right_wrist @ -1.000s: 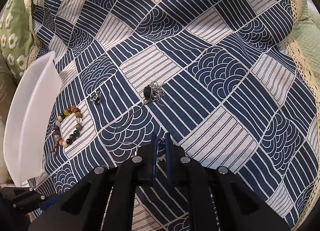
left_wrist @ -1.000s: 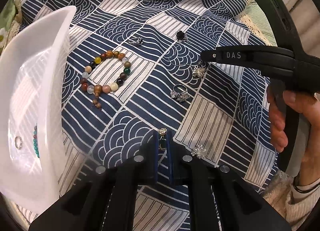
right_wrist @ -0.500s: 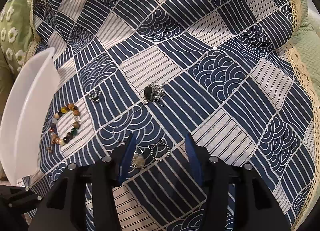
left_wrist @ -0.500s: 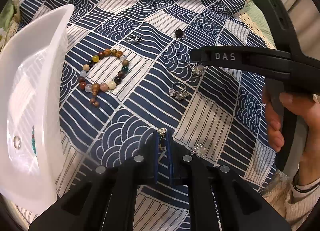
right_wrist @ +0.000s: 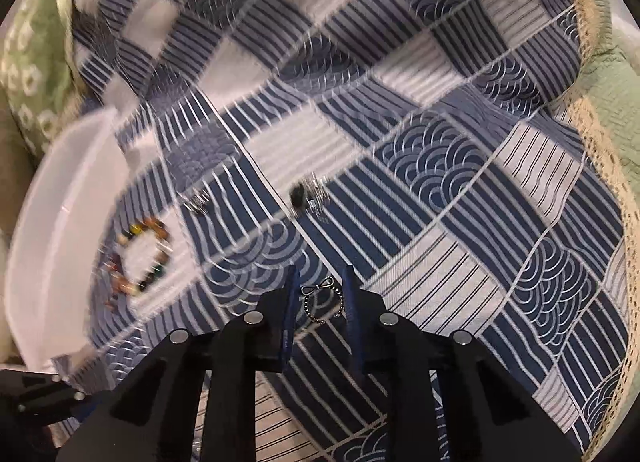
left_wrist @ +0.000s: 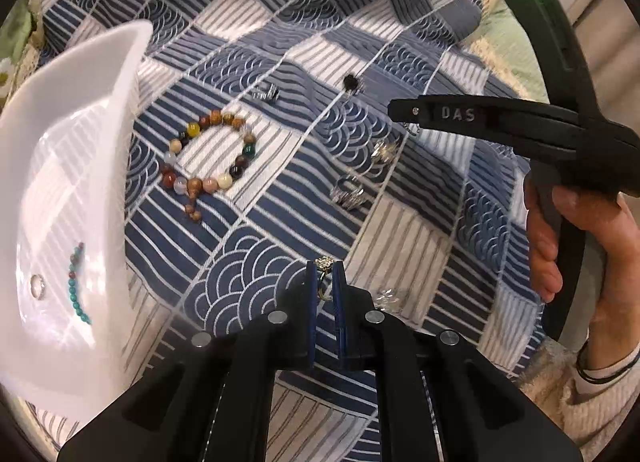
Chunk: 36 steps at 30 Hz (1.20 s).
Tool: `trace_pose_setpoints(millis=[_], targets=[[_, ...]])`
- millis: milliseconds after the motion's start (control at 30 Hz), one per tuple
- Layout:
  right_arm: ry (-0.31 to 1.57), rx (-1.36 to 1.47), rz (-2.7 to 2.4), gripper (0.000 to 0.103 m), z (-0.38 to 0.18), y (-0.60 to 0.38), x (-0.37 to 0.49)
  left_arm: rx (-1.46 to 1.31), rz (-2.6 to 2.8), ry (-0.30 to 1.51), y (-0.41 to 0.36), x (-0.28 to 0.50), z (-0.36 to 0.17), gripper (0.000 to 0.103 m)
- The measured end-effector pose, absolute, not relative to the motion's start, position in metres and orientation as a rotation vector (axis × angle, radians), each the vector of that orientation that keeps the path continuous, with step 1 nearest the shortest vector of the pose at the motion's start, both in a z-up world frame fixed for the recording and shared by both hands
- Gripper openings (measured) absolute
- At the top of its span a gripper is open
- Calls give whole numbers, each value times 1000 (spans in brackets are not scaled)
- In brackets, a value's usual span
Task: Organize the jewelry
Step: 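Carry the gold ring and silver pendant into the white tray and release both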
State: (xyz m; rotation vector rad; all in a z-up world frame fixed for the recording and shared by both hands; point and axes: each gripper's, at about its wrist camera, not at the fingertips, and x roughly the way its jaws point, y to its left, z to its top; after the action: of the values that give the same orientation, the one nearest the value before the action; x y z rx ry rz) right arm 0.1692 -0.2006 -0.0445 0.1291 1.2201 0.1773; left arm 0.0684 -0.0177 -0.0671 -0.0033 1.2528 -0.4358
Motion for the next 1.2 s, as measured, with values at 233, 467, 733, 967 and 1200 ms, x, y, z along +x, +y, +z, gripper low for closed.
trace_pose_setpoints(millis=[233, 467, 733, 967, 1200], targets=[[1069, 194, 317, 22, 24, -179, 149, -62, -429, 1090, 25, 63, -6, 7], [1068, 177, 520, 19, 42, -103, 126, -137, -232, 1061, 116, 73, 3, 7], [1064, -95, 664, 19, 20, 20, 85, -231, -79, 1155, 197, 76, -33, 7], [1099, -172, 658, 19, -7, 65, 80, -251, -79, 1202, 210, 79, -53, 7], [1102, -201, 630, 19, -23, 73, 82, -251, -76, 1214, 204, 86, -63, 7]])
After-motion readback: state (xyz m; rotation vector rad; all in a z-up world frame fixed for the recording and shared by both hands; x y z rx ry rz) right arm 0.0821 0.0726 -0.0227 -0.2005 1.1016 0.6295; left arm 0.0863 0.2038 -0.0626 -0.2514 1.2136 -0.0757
